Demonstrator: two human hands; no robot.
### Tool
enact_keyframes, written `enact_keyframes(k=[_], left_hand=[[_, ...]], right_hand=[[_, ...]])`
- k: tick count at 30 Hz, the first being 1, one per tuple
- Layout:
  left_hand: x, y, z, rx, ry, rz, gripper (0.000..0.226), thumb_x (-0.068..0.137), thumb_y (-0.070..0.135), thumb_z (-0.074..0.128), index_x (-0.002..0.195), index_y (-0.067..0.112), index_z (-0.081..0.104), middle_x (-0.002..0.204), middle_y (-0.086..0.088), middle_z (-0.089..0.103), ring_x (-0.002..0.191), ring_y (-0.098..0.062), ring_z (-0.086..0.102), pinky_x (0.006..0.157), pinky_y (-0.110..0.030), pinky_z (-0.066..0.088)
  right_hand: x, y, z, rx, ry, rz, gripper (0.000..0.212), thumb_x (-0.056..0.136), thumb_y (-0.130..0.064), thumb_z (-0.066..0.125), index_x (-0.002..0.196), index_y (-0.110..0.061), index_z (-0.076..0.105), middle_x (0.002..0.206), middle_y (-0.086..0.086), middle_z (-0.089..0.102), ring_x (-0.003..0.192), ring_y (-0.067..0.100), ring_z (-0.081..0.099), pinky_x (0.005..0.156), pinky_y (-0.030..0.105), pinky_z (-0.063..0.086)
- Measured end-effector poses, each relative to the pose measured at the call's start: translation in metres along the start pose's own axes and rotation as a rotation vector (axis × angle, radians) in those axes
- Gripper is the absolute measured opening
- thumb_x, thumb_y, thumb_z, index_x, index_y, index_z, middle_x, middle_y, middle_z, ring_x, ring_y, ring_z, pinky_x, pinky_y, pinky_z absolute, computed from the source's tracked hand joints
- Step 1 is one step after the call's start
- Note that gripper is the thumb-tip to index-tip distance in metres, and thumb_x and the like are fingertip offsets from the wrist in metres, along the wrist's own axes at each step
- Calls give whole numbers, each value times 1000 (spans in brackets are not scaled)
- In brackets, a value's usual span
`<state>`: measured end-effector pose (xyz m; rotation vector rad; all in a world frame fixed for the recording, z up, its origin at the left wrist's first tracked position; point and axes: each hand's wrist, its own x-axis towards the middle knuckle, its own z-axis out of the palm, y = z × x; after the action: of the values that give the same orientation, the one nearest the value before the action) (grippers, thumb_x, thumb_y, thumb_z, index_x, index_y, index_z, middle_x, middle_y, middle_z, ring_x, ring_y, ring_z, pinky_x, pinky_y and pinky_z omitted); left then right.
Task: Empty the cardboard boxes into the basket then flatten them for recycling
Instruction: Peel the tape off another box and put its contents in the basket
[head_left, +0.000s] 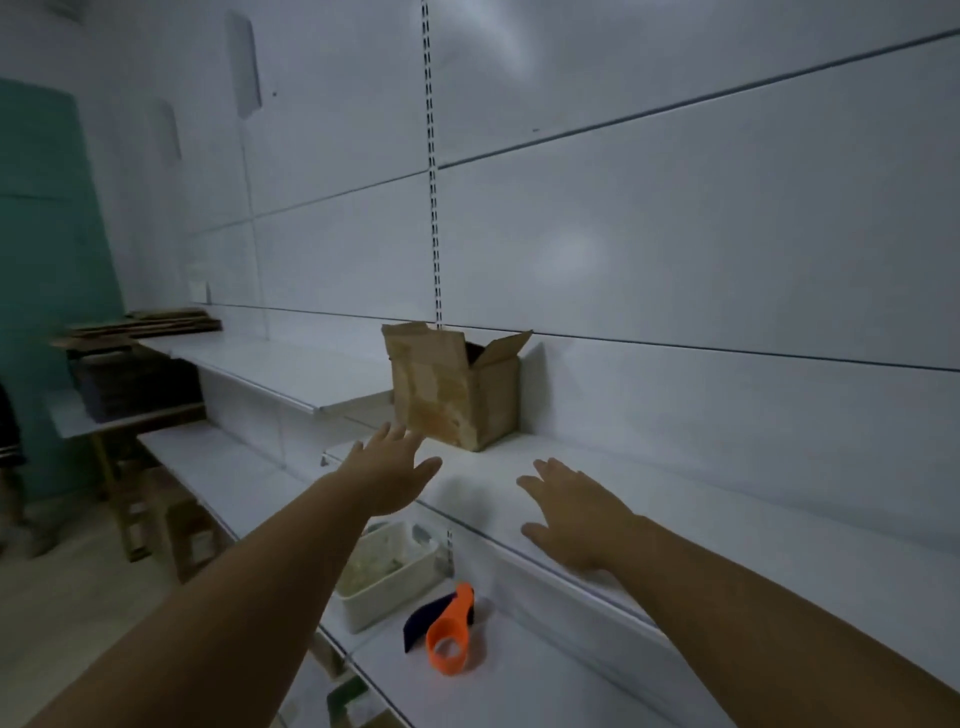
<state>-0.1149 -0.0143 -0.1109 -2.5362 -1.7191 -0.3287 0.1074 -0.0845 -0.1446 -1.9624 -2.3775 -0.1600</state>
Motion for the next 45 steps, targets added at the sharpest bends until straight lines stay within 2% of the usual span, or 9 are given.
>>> enact_keyframes(k=[5, 13, 17, 22, 28, 32, 38, 41, 45], left_hand=[[60, -26, 29, -65, -43, 46, 64, 95, 52, 33, 148, 19, 20, 159, -3, 17, 146, -23, 13, 117, -47, 21], [121, -77, 42, -203, -127, -53, 68, 94, 40, 49, 149, 20, 16, 154, -6, 29, 139, -24, 34, 112, -37, 29], [162, -108, 55, -274, -59, -157, 60, 94, 32, 51, 147, 16, 27, 148, -6, 41, 133, -23, 42, 110, -34, 33], [207, -120, 78, -507, 23, -229, 49, 95, 18, 45, 141, 7, 36, 144, -13, 45, 132, -28, 42, 107, -34, 33], [236, -128, 100, -872, 167, -179, 33, 88, 19, 48, 121, 17, 54, 102, -1, 66, 90, -23, 61, 75, -33, 47], [229, -136, 99, -1106, 152, -161, 16, 84, 19, 57, 100, 19, 60, 87, 0, 67, 84, -21, 63, 78, -45, 55], [211, -134, 91, -1249, 126, 132, 24, 84, 18, 63, 107, 25, 60, 106, 9, 63, 102, -12, 57, 80, -28, 46], [200, -130, 81, -1242, 62, 419, 35, 83, 46, 62, 116, 37, 57, 115, 25, 58, 105, 12, 52, 83, -14, 37], [186, -119, 42, -1172, 130, 630, 57, 72, 57, 57, 126, 52, 41, 126, 37, 45, 119, 16, 42, 93, -12, 33]], right_hand=[[68, 16, 11, 44, 57, 52, 65, 97, -43, 38, 150, -20, 7, 159, 8, 0, 146, 21, 2, 118, 37, 8], [169, 17, 39, 369, 369, 101, 73, 93, -42, 47, 149, -23, 5, 158, 5, 8, 137, 28, 30, 105, 40, 36], [192, 18, 58, 552, 330, 110, 78, 90, -51, 47, 149, -26, 3, 158, 1, 12, 137, 21, 30, 106, 36, 35], [199, 28, 66, 681, 297, 159, 77, 90, -43, 55, 147, -36, 4, 154, -3, 25, 132, 16, 38, 106, 28, 34], [198, 25, 66, 623, 230, 270, 81, 87, -45, 57, 148, -33, 6, 147, -6, 36, 129, 6, 40, 104, 21, 33], [196, 16, 59, 689, 262, 319, 75, 86, -44, 58, 144, -34, 12, 136, -17, 34, 121, 1, 43, 101, 19, 35], [181, -4, 53, 923, 457, 504, 67, 88, -51, 49, 143, -41, 12, 137, -19, 41, 124, 5, 46, 108, 30, 35], [158, -16, 41, 974, 678, 711, 58, 90, -53, 42, 141, -33, 26, 134, -10, 50, 120, 13, 51, 107, 37, 38], [124, -27, -3, 1130, 734, 866, 47, 89, -52, 46, 125, -21, 52, 115, -1, 66, 97, 16, 65, 84, 32, 53]])
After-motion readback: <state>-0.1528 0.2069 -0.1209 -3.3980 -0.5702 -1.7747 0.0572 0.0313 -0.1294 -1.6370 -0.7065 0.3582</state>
